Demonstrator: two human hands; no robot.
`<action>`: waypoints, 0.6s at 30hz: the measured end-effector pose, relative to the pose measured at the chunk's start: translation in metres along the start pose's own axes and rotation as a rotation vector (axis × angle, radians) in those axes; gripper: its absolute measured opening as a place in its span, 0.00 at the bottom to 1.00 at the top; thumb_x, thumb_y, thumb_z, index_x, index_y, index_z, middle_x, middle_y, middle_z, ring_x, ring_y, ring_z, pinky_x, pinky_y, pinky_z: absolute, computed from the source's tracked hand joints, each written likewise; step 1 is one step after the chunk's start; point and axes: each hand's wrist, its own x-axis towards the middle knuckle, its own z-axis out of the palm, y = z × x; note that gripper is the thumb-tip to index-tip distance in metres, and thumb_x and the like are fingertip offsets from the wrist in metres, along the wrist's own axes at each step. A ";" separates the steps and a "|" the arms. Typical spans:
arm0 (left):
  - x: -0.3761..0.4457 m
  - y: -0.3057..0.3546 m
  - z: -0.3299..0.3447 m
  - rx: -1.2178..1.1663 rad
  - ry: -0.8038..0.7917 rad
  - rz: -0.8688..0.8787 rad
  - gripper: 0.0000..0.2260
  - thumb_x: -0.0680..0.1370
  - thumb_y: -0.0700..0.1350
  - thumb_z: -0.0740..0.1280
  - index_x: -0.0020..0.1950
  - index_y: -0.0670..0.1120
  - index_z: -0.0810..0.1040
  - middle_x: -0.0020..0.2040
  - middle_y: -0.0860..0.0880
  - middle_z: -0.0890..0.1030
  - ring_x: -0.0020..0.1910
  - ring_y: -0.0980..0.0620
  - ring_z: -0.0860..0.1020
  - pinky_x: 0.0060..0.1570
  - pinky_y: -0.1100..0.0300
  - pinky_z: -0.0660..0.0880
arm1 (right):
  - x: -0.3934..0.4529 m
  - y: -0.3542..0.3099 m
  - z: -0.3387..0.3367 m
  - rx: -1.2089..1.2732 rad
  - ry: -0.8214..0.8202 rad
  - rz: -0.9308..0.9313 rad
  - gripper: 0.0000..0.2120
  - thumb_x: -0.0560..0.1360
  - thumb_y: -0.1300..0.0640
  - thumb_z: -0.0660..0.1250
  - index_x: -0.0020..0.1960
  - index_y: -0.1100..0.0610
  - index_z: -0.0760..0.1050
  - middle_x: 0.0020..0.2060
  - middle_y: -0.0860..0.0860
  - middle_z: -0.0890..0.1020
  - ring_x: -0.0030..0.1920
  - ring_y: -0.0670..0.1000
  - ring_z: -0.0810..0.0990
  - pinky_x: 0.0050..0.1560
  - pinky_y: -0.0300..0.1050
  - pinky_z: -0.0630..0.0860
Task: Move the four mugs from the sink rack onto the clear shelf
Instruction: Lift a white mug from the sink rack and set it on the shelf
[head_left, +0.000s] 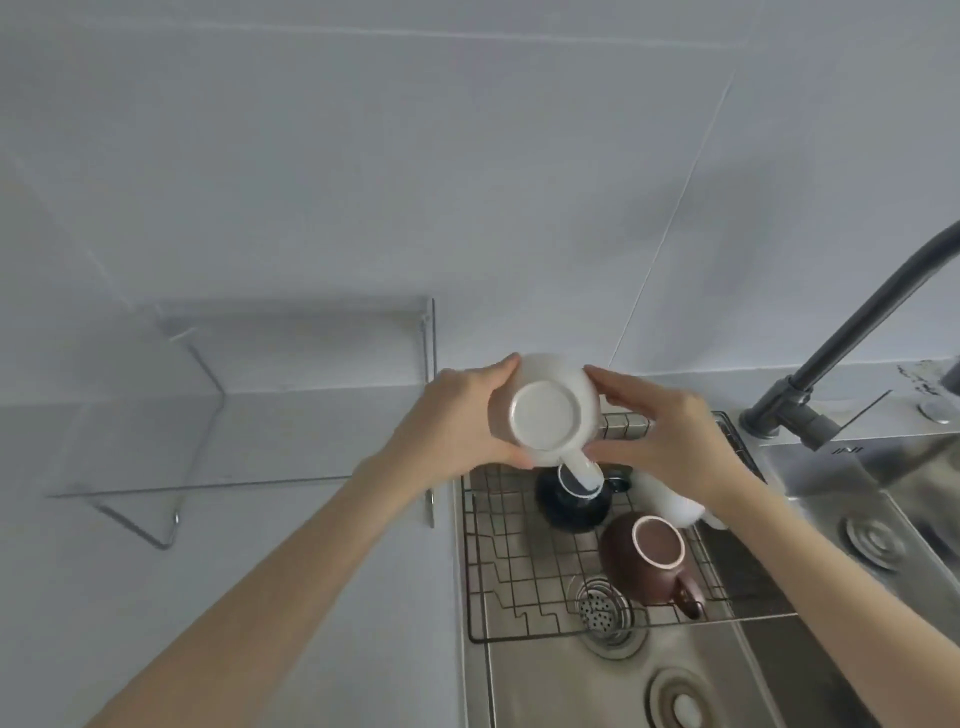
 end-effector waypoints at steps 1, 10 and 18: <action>-0.002 0.001 -0.018 -0.034 0.033 -0.008 0.44 0.56 0.49 0.80 0.69 0.46 0.65 0.58 0.49 0.79 0.59 0.50 0.77 0.60 0.59 0.71 | 0.010 -0.014 -0.003 0.010 -0.009 -0.025 0.36 0.58 0.60 0.79 0.64 0.49 0.71 0.54 0.40 0.78 0.54 0.41 0.77 0.57 0.25 0.68; -0.035 -0.059 -0.143 -0.041 0.186 -0.168 0.28 0.54 0.45 0.80 0.52 0.49 0.78 0.50 0.49 0.84 0.51 0.52 0.80 0.56 0.52 0.76 | 0.098 -0.119 0.069 0.068 -0.210 -0.250 0.33 0.62 0.59 0.77 0.65 0.53 0.72 0.57 0.47 0.79 0.59 0.46 0.76 0.66 0.41 0.69; -0.056 -0.147 -0.201 -0.051 0.180 -0.310 0.30 0.55 0.42 0.80 0.56 0.53 0.78 0.52 0.51 0.84 0.51 0.55 0.80 0.57 0.56 0.75 | 0.151 -0.155 0.174 0.129 -0.351 -0.282 0.30 0.62 0.52 0.77 0.63 0.49 0.73 0.56 0.49 0.82 0.59 0.48 0.77 0.65 0.46 0.71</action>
